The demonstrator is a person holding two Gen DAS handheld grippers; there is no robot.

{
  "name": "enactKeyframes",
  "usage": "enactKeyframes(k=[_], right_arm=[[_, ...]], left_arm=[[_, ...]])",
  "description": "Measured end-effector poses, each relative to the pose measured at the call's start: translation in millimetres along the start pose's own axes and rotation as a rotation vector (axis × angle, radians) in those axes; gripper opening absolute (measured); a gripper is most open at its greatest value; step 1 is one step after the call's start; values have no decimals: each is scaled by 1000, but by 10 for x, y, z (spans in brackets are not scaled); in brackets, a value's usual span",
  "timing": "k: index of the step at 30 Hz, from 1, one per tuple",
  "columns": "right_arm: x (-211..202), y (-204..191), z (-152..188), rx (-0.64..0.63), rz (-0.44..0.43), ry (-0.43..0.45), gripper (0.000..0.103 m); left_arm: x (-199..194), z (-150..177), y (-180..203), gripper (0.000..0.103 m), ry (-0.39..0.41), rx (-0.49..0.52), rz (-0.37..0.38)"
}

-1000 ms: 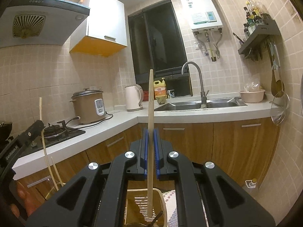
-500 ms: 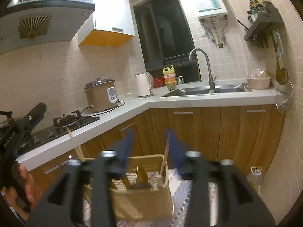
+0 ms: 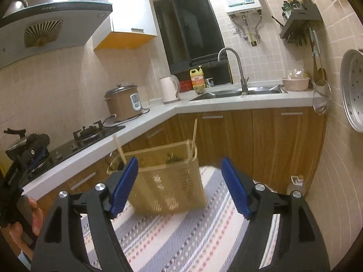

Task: Organize utensils

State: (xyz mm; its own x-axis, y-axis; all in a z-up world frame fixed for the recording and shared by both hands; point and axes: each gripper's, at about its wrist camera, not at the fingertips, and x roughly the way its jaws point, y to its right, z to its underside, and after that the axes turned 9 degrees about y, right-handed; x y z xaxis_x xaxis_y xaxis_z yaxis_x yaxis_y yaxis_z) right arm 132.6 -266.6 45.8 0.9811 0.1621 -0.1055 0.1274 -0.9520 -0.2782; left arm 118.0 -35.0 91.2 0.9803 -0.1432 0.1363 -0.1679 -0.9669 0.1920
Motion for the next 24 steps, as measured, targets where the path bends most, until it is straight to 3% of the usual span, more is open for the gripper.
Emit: enactKeyframes(k=[5, 11, 14, 24], right_arm=[[-190, -134, 365, -58, 82, 35, 79], [-391, -249, 763, -135, 250, 172, 83], [-461, -296, 782, -174, 270, 221, 84], [-545, -316, 867, -199, 256, 159, 85]], left_arm=[[-191, 303, -79, 84, -84, -31, -49], [-360, 599, 16, 86, -42, 69, -146], [-422, 678, 69, 89, 5, 95, -183], [-516, 723, 143, 90, -21, 147, -174]])
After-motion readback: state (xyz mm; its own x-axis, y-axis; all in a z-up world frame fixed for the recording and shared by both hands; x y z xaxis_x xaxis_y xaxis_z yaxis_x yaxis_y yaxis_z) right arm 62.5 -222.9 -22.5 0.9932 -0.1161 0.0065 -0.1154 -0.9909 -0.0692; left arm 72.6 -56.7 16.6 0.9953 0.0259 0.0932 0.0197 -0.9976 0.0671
